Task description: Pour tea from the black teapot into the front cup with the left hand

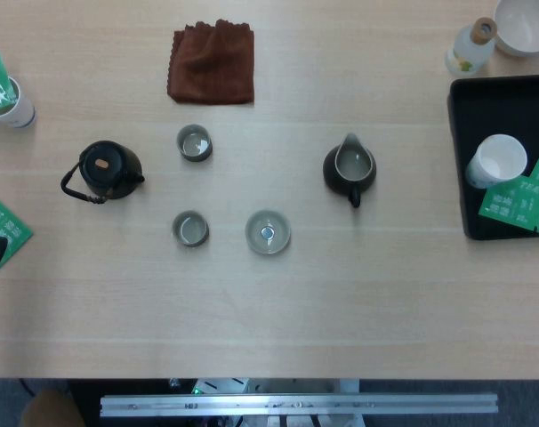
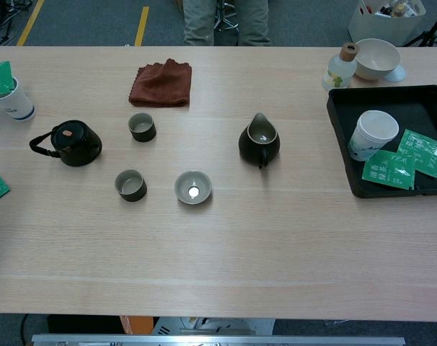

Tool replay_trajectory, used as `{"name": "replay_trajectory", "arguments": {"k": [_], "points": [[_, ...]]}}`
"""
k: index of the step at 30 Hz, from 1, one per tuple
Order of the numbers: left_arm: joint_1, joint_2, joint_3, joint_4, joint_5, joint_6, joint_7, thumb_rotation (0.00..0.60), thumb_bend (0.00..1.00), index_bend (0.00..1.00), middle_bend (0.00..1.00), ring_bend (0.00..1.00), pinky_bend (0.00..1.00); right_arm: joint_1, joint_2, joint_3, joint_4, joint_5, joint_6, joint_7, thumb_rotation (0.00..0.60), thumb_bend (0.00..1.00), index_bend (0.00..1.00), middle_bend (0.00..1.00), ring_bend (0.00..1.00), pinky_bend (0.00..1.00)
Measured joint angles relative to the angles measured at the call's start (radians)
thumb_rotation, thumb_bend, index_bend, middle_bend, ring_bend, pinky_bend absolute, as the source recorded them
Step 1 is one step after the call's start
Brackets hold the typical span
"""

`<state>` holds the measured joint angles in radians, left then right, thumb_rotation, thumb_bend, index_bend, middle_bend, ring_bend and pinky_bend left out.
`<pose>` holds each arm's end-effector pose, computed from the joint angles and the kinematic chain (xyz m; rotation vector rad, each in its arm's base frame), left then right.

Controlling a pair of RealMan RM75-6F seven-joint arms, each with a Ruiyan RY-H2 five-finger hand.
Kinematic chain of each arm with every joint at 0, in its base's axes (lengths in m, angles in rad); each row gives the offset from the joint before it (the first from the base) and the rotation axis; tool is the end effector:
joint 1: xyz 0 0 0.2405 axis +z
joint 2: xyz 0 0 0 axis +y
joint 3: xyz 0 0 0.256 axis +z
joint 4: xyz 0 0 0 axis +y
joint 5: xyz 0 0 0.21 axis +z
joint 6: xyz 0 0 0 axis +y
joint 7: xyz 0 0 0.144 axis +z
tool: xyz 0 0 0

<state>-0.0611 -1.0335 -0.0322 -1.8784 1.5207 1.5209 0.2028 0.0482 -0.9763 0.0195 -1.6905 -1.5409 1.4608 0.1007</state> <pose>-0.2643 0.1667 0.1658 -1.4007 -0.8805 -0.8962 -0.3101 -0.1625 0.1874 1.4103 -0.9794 0.8914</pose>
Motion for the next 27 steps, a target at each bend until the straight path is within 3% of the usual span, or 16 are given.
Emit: {"name": "replay_trajectory", "arguments": {"k": [16, 27], "points": [[-0.009, 0.011, -0.004, 0.001, 0.000, -0.010, -0.009, 0.600, 0.22, 0.13, 0.16, 0.11, 0.09, 0.003, 0.011, 0.005, -0.009, -0.005, 0.008, -0.007, 0.600, 0.00, 0.21, 0.17, 0.00, 0.00], [-0.049, 0.034, 0.000, -0.003, 0.024, -0.072, -0.013, 0.600, 0.22, 0.13, 0.16, 0.11, 0.09, 0.023, 0.023, 0.025, -0.030, -0.012, 0.010, -0.034, 0.600, 0.00, 0.21, 0.17, 0.00, 0.00]]}}
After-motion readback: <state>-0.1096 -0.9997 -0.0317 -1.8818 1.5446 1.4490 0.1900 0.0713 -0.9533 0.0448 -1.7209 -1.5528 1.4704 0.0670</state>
